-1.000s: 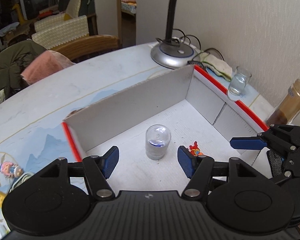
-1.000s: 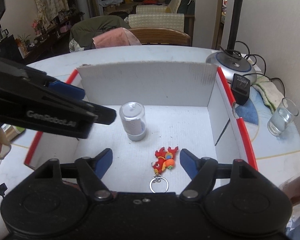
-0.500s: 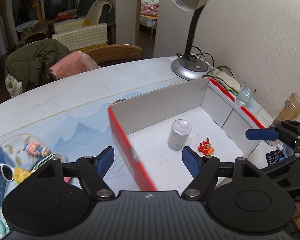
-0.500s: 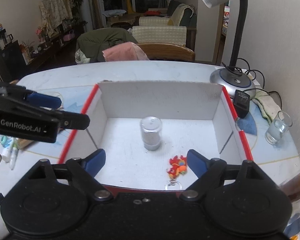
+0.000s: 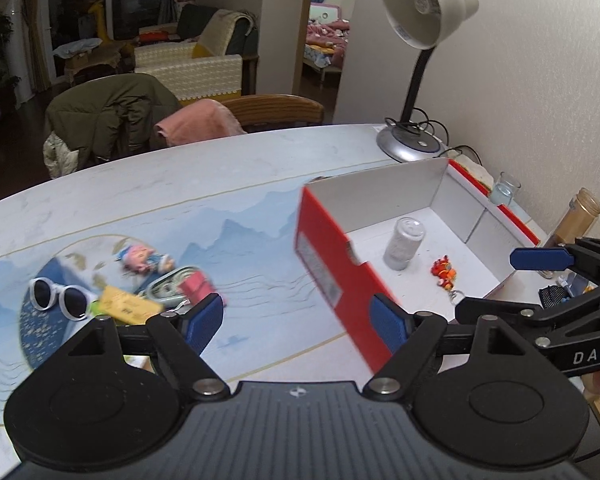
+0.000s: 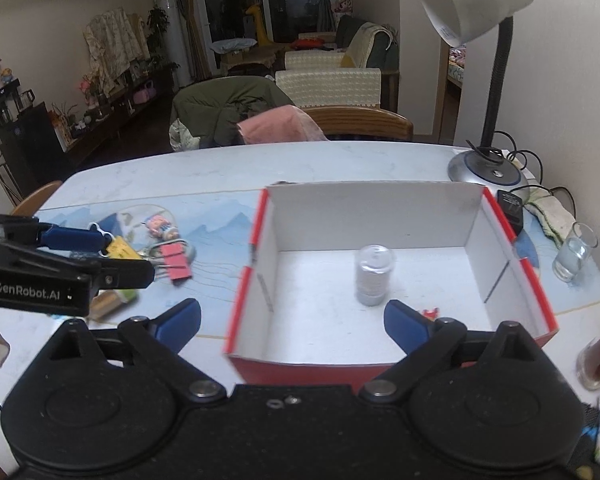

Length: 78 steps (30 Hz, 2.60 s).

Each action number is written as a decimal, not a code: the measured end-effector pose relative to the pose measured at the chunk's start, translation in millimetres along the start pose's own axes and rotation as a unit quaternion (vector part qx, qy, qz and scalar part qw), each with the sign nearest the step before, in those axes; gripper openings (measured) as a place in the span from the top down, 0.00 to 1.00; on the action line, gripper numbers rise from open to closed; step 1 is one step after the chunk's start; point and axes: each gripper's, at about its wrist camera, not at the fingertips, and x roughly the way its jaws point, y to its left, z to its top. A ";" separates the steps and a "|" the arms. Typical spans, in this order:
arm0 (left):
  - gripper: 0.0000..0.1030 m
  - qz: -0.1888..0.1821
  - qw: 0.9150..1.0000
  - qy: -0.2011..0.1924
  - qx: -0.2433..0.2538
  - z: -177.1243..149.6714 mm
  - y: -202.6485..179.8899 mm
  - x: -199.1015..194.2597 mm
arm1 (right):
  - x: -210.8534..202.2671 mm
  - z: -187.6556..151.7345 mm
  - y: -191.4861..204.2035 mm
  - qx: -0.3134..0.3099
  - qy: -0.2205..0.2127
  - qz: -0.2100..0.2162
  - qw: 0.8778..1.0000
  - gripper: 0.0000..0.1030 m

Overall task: Organize rigid objects
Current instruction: 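Withdraw both tools from the box back over the table items, then grasp the teal sharpener with the left tool while the right grasps the toothpick jar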

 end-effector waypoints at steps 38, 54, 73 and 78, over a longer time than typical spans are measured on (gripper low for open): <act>0.00 0.072 0.995 -0.017 -0.064 -132.8 241.5 -38.0 | 77.7 -18.5 203.6 -0.014 0.037 0.028 0.999 0.06; 0.00 0.079 0.995 -0.001 -0.066 -155.9 262.4 14.5 | 151.8 -0.9 230.9 0.007 0.103 -0.004 0.995 0.07; 0.16 0.114 0.991 -0.016 -0.067 -156.3 256.8 37.6 | 223.2 7.1 224.3 0.108 0.173 -0.029 0.979 0.29; 0.35 0.116 0.992 -0.021 -0.052 -156.0 248.6 36.6 | 224.0 7.1 222.7 0.131 0.180 -0.022 0.975 0.35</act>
